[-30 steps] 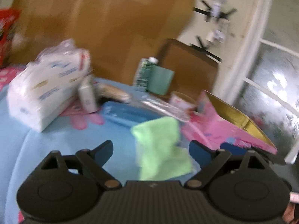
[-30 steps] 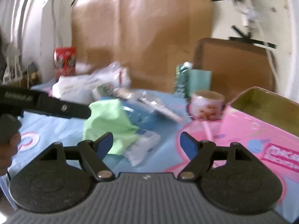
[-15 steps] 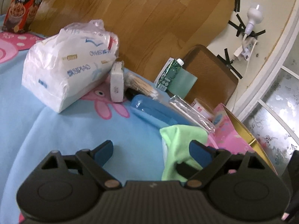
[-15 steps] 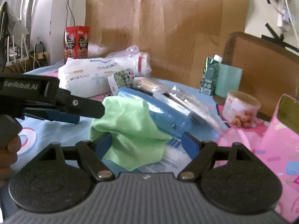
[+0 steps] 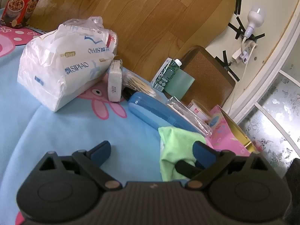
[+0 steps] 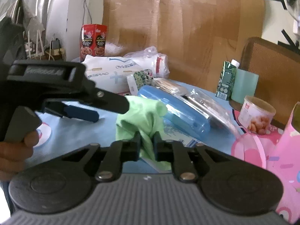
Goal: Organize soft objects
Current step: 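Move the right gripper to the green cloth and grasp it, then lift the green cloth with the right gripper toward the tin box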
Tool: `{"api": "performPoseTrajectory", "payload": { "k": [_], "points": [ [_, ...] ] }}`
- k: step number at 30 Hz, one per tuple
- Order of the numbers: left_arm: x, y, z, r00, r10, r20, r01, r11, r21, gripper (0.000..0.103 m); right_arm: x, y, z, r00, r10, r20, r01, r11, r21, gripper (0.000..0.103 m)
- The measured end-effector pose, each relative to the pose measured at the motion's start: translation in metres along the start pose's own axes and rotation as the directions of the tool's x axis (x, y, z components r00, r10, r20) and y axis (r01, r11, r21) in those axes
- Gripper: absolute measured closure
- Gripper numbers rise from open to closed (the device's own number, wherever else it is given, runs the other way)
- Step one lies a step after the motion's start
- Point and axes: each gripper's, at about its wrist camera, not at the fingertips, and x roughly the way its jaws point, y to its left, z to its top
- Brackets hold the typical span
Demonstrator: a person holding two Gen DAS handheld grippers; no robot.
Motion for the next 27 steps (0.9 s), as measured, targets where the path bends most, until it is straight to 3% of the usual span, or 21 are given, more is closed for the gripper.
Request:
{"api": "performPoseTrajectory", "payload": {
  "k": [3,6,10,13,17,18,21,27],
  "points": [
    [0.000,0.000,0.000,1.000,-0.001,-0.001,0.001,1.000,0.001,0.005,-0.011,0.006,-0.003,1.000,0.029,-0.010,-0.030,0.999,-0.027,0.092],
    [0.001,0.000,0.001,1.000,-0.001,-0.002,0.001,1.000,0.004,0.004,-0.027,0.010,-0.008,0.994,0.108,-0.023,-0.109,0.994,-0.021,0.092],
    [0.001,-0.001,0.001,1.000,0.002,-0.004,-0.002,1.000,0.008,0.004,-0.055,0.000,-0.007,0.955,0.295,0.021,-0.296,0.952,0.081,0.092],
    [0.002,-0.002,0.001,1.000,0.007,-0.005,-0.007,1.000,0.015,0.004,-0.063,-0.013,-0.007,0.943,0.330,0.050,-0.333,0.931,0.146,0.089],
    [0.002,-0.004,0.001,1.000,0.017,-0.006,-0.017,0.999,0.027,0.004,-0.056,-0.027,-0.017,0.989,0.146,0.001,-0.144,0.974,0.176,0.085],
    [0.002,-0.004,0.001,1.000,0.019,-0.006,-0.018,0.999,0.030,0.004,-0.054,-0.032,-0.020,0.994,0.107,-0.017,-0.101,0.975,0.197,0.080],
    [0.003,-0.005,0.001,1.000,0.024,-0.007,-0.023,0.999,0.037,0.004,-0.056,-0.048,-0.026,0.998,0.059,-0.024,-0.051,0.961,0.270,0.051],
    [0.003,-0.005,0.001,1.000,0.027,-0.009,-0.027,0.999,0.045,0.004,-0.065,-0.052,-0.028,1.000,-0.008,0.006,0.006,0.960,0.278,0.029]
  ]
}}
